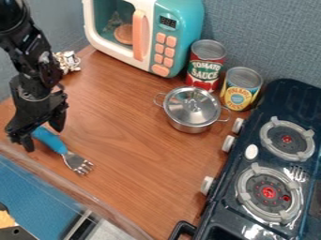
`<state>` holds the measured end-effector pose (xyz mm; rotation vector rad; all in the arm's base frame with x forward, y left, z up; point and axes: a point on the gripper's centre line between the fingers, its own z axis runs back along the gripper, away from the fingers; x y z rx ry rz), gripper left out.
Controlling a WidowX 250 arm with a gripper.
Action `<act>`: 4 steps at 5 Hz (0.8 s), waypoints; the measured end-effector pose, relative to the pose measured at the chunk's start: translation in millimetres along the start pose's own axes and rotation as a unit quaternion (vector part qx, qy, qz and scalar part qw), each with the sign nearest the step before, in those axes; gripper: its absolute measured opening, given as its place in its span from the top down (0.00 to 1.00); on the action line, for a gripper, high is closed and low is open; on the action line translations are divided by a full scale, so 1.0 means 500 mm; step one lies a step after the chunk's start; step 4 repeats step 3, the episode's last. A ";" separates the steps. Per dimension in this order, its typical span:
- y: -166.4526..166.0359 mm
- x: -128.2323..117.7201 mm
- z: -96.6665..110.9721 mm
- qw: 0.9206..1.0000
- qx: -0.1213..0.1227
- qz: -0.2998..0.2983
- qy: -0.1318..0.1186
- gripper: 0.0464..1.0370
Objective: Move the fork to the bottom left corner of the table
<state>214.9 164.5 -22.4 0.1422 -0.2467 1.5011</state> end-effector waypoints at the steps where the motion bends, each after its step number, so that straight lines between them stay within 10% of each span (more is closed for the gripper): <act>1: -0.006 0.002 0.028 1.000 -0.004 0.008 0.011 0.04; 3: -0.019 0.058 0.161 0.996 -0.083 -0.010 -0.036 0.04; 4: -0.019 0.058 0.161 0.996 -0.083 -0.010 -0.036 0.04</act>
